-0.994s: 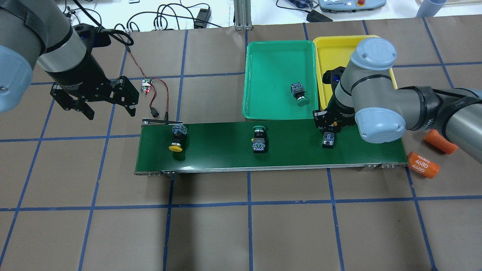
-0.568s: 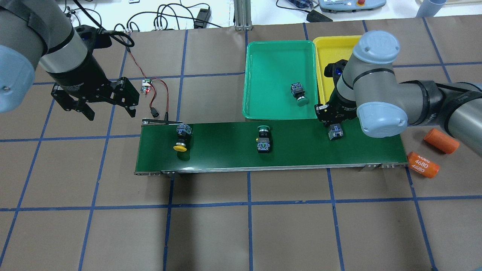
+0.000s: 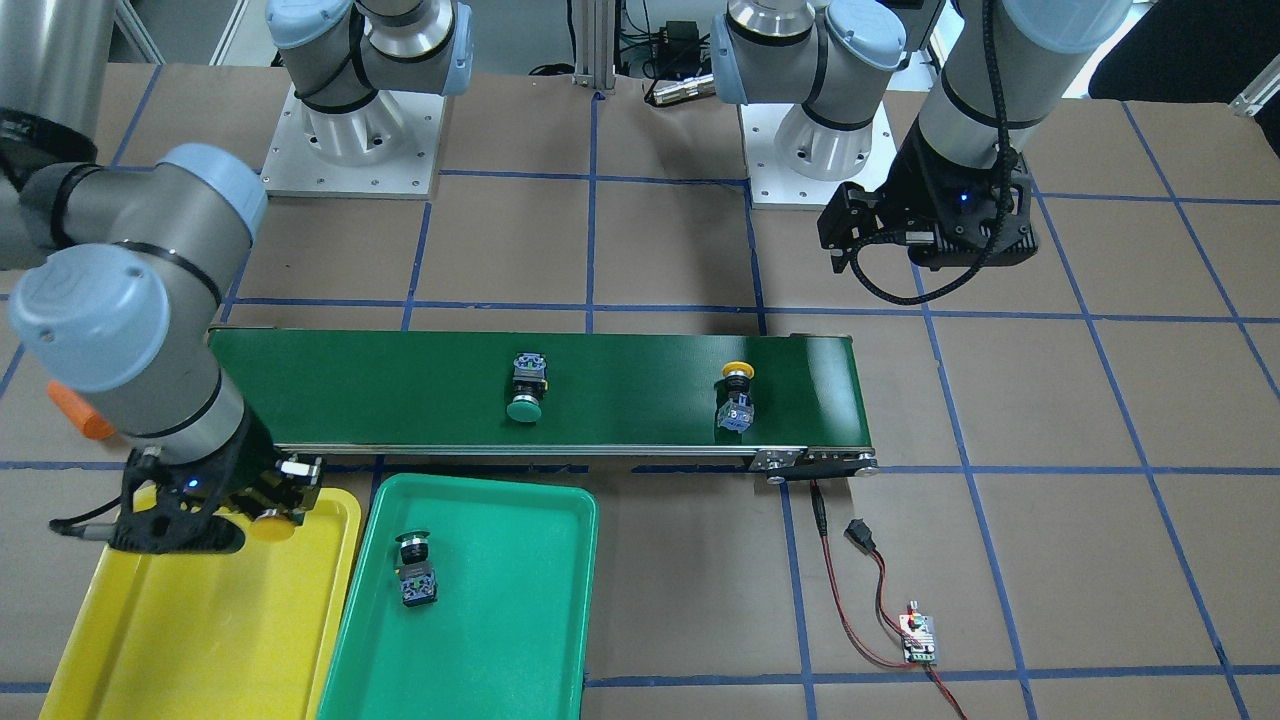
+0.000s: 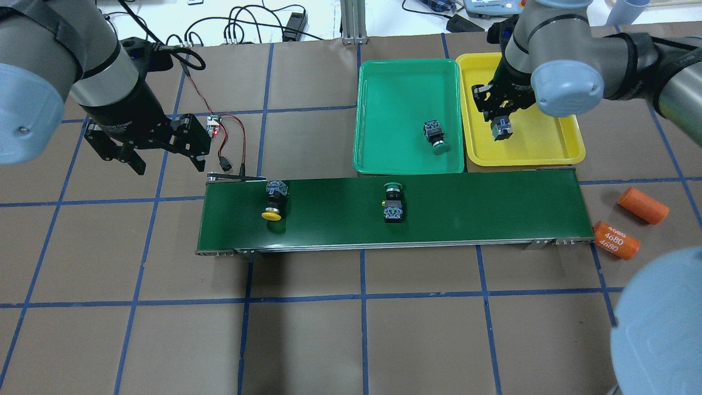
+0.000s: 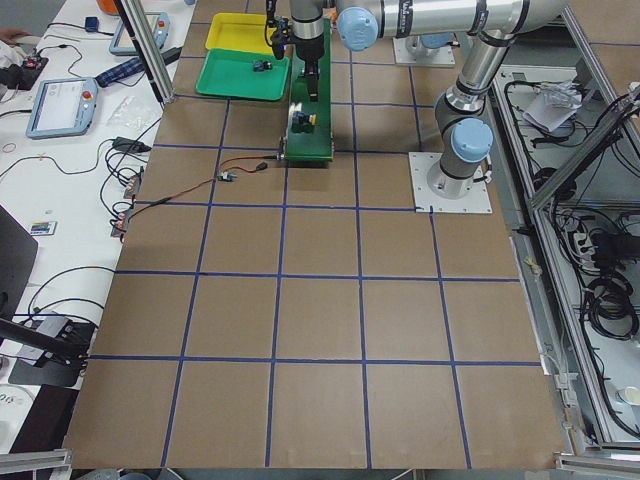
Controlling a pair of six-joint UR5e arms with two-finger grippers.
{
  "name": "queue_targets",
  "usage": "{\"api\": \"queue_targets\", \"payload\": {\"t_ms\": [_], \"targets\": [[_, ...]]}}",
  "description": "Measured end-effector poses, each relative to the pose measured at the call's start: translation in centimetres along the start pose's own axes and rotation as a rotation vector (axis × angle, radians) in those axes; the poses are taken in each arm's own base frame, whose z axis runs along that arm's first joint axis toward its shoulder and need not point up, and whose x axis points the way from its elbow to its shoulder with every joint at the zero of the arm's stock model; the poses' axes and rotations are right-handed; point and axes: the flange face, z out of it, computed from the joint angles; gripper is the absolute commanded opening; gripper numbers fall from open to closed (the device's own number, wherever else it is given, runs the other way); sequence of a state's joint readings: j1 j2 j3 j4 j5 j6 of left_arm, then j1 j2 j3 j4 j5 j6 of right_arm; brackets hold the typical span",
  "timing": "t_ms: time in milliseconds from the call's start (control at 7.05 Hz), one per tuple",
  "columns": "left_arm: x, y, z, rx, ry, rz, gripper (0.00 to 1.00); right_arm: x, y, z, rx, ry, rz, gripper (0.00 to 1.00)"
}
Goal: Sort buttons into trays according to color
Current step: 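Lower the yellow button into the yellow tray and open the right gripper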
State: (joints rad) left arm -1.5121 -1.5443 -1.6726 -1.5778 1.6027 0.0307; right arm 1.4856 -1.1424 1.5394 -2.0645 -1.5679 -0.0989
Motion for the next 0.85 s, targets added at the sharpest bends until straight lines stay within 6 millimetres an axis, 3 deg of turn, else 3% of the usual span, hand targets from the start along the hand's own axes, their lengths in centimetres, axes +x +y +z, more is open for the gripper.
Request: {"api": "queue_targets", "payload": {"t_ms": [142,284,426,852], "targets": [[0.2,0.0,0.0,0.001,-0.001,0.004,1.00,1.6,-3.5,1.0,-0.002,0.002,-0.006,0.64],[0.3,-0.1,0.1,0.001,-0.001,0.006,1.00,2.4,-5.7,2.0,-0.015,0.001,-0.008,0.86],[0.3,-0.1,0.2,-0.001,-0.001,0.006,1.00,2.8,-6.6,2.6,-0.032,-0.003,-0.008,0.89],[0.3,-0.2,0.3,-0.004,-0.001,0.007,1.00,3.3,-6.7,2.8,-0.066,-0.013,-0.001,0.89]]}}
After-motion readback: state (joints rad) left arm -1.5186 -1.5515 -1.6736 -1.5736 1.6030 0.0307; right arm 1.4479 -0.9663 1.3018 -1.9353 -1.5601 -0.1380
